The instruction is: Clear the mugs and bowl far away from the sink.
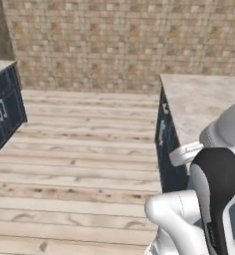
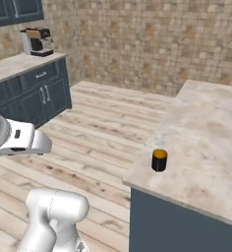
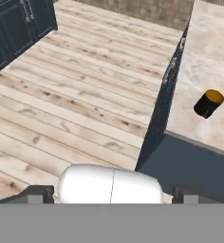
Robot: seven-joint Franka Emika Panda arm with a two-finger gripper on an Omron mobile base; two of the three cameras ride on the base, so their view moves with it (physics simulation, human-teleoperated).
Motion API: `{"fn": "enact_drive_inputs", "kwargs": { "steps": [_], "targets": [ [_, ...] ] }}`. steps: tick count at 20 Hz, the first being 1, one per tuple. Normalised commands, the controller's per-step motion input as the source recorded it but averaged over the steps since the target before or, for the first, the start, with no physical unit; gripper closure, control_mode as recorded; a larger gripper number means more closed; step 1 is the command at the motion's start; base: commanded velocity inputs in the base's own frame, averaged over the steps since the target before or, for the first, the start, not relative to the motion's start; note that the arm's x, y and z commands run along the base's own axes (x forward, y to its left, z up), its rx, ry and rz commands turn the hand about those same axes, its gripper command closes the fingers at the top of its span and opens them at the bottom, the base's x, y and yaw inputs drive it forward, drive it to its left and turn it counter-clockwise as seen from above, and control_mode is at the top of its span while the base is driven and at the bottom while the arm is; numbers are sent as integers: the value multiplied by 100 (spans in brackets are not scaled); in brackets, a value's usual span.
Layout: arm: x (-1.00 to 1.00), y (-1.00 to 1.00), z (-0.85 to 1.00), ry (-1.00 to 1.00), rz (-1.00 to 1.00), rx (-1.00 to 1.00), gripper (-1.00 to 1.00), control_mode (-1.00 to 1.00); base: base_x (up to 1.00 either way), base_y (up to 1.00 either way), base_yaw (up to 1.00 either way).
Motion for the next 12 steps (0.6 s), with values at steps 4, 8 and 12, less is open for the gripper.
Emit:
{"fn": "enact_drive_inputs", "kwargs": {
  "steps": [4, 8, 12],
  "targets": [
    [0, 0, 0, 0, 0, 0, -100, 100, 0, 4, 97],
    [0, 0, 0, 0, 0, 0, -100, 100, 0, 0, 100],
    [0, 0, 0, 0, 0, 0, -100, 100, 0, 0, 100]
  ]
}}
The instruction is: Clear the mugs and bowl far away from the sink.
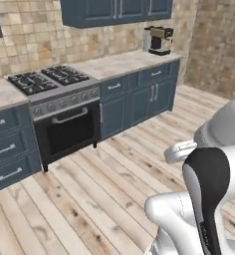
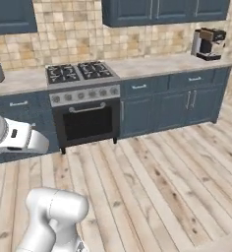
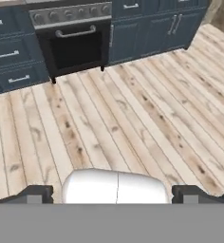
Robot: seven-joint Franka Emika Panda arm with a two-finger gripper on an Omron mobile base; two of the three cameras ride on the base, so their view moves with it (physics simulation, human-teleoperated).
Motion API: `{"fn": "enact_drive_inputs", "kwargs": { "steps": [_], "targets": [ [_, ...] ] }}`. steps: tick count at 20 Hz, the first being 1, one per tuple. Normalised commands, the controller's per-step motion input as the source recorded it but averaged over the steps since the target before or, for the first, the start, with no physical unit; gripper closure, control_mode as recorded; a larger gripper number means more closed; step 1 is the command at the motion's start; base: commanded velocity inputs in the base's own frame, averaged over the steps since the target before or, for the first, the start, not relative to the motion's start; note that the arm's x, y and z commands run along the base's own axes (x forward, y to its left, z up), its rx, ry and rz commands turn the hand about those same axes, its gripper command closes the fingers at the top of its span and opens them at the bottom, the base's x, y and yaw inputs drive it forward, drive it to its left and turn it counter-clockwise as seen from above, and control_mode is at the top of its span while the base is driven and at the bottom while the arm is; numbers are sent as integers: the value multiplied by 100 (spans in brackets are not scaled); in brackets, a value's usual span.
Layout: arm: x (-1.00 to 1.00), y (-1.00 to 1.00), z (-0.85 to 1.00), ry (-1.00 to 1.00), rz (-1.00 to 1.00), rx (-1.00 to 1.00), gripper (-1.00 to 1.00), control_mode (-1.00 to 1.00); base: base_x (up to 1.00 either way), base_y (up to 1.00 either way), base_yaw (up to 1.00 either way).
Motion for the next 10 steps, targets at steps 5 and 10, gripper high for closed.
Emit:
{"fn": "enact_drive_inputs", "kwargs": {
  "steps": [5, 10],
  "targets": [
    [0, 0, 0, 0, 0, 0, -100, 100, 0, 0, 100],
    [0, 0, 0, 0, 0, 0, -100, 100, 0, 0, 100]
  ]
}}
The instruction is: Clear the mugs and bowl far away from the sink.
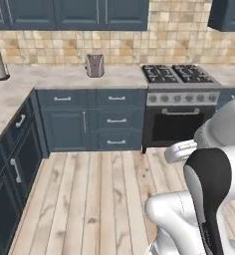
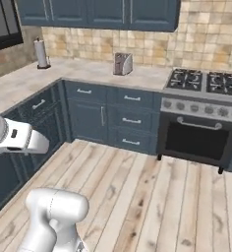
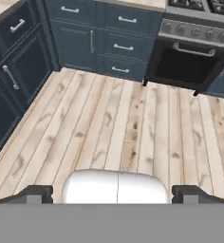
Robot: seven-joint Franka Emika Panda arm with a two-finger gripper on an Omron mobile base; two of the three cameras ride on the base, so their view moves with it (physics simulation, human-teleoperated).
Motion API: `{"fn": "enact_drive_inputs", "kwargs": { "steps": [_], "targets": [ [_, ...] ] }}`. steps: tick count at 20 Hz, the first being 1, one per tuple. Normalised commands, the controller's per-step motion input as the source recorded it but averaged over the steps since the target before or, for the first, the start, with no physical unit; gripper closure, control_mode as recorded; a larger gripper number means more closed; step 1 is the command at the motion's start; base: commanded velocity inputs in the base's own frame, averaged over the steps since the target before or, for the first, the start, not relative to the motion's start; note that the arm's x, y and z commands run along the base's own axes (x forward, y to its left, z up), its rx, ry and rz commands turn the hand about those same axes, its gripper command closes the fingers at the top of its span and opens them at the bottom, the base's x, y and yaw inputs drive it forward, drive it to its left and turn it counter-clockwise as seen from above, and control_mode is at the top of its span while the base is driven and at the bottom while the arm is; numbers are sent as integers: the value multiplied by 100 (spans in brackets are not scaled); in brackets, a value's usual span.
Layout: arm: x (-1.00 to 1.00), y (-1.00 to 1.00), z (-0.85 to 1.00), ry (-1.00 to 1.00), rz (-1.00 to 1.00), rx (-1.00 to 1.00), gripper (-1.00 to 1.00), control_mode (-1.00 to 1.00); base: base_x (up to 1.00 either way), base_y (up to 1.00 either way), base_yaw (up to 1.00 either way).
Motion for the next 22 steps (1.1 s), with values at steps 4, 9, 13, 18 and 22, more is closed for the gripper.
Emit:
{"fn": "enact_drive_inputs", "kwargs": {
  "steps": [4, 9, 13, 18, 22],
  "targets": [
    [0, 0, 0, 0, 0, 0, -100, 100, 0, 0, 100],
    [0, 0, 0, 0, 0, 0, -100, 100, 8, 0, 100],
    [0, 0, 0, 0, 0, 0, -100, 100, 21, -19, 86],
    [0, 0, 0, 0, 0, 0, -100, 100, 43, -53, 58],
    [0, 0, 0, 0, 0, 0, -100, 100, 66, -38, 44]
  ]
}}
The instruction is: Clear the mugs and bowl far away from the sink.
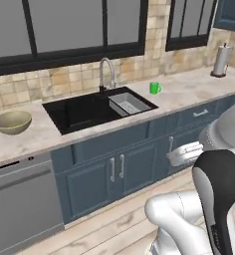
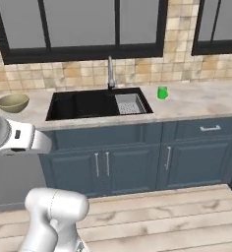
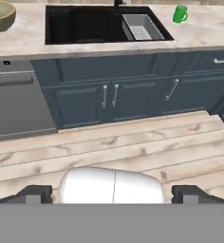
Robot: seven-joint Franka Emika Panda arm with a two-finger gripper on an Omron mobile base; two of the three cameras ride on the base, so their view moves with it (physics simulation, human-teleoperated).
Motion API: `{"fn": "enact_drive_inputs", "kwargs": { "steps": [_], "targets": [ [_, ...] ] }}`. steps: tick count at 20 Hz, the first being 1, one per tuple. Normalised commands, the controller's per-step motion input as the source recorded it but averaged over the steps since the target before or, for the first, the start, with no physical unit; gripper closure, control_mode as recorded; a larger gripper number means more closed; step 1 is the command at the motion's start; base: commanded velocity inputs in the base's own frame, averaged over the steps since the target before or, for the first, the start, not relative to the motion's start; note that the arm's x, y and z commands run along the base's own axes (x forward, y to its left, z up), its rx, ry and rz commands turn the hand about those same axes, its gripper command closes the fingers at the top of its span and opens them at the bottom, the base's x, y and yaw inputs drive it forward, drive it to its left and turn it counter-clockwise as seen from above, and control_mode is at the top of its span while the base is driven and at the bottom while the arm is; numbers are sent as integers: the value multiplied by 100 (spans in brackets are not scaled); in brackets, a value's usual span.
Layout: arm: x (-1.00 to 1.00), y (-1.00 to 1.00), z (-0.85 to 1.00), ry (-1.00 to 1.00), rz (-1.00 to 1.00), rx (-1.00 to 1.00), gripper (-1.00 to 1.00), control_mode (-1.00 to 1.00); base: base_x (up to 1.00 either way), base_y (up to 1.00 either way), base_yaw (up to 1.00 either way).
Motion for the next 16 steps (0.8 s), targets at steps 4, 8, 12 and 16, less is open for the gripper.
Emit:
{"fn": "enact_drive_inputs", "kwargs": {
  "steps": [4, 8, 12, 16],
  "targets": [
    [0, 0, 0, 0, 0, 0, -100, 100, 83, -41, 42],
    [0, 0, 0, 0, 0, 0, -100, 100, 90, -83, 38],
    [0, 0, 0, 0, 0, 0, -100, 100, 67, -100, 30],
    [0, 0, 0, 0, 0, 0, -100, 100, 32, -100, 23]
  ]
}}
